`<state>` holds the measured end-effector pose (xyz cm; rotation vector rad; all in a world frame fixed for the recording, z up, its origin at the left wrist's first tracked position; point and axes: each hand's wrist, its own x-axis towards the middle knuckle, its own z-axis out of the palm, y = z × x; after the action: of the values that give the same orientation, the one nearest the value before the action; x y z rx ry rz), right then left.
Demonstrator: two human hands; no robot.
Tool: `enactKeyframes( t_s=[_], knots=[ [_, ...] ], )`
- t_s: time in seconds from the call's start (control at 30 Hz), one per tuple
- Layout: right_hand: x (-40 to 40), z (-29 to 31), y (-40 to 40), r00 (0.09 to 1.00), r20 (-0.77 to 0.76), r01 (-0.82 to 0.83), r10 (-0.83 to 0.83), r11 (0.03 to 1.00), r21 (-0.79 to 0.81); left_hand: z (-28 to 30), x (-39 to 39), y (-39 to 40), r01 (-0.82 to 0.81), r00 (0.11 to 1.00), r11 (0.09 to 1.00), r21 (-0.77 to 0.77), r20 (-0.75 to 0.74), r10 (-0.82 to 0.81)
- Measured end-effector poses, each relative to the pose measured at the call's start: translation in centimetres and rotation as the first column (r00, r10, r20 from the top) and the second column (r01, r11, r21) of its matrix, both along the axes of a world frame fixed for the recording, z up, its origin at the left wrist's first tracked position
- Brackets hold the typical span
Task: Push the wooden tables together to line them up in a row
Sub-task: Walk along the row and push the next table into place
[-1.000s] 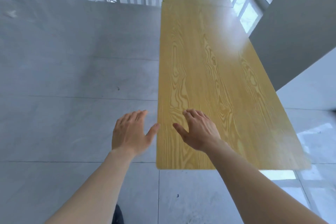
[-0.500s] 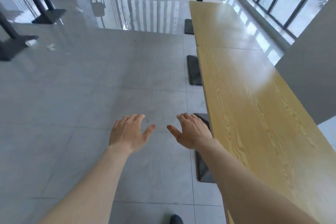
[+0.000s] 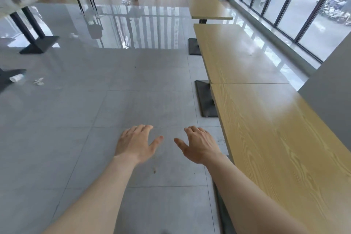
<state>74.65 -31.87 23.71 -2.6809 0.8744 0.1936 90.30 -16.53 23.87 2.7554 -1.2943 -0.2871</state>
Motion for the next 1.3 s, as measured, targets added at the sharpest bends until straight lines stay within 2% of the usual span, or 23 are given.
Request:
enactKeyframes(
  t_s=[0.27,0.47,0.77,1.07,1.3],
  knots=[
    [15.8,-0.1,-12.4,1.0,-0.014,0.015,-0.015,1.0,-0.005,0.0,16.0,-13.3,0.016,1.0,1.0,-0.018,-0.024,-0.016],
    [31.4,-0.7,-24.6,0.998,-0.044,0.049,-0.051,0.998,-0.043,-1.6,32.6,-25.2,0.027,0.998,0.999,-0.038,-0.051,-0.029],
    [52.4,1.5,-42.2,0.993,-0.042,0.105,-0.107,0.994,-0.039,0.3,55.1,-43.7,0.061,0.996,0.998,-0.023,-0.065,-0.063],
    [72.1,-0.7,-65.5,0.992,0.007,0.129,-0.129,0.991,-0.027,-1.8,73.8,-67.9,0.105,0.993,0.994,-0.01,-0.061,-0.105],
    [86.5,1.2,-85.8,0.991,0.004,0.134,-0.134,0.99,-0.033,0.6,88.0,-87.6,0.102,0.993,0.994,-0.037,-0.061,-0.105]
  ],
)
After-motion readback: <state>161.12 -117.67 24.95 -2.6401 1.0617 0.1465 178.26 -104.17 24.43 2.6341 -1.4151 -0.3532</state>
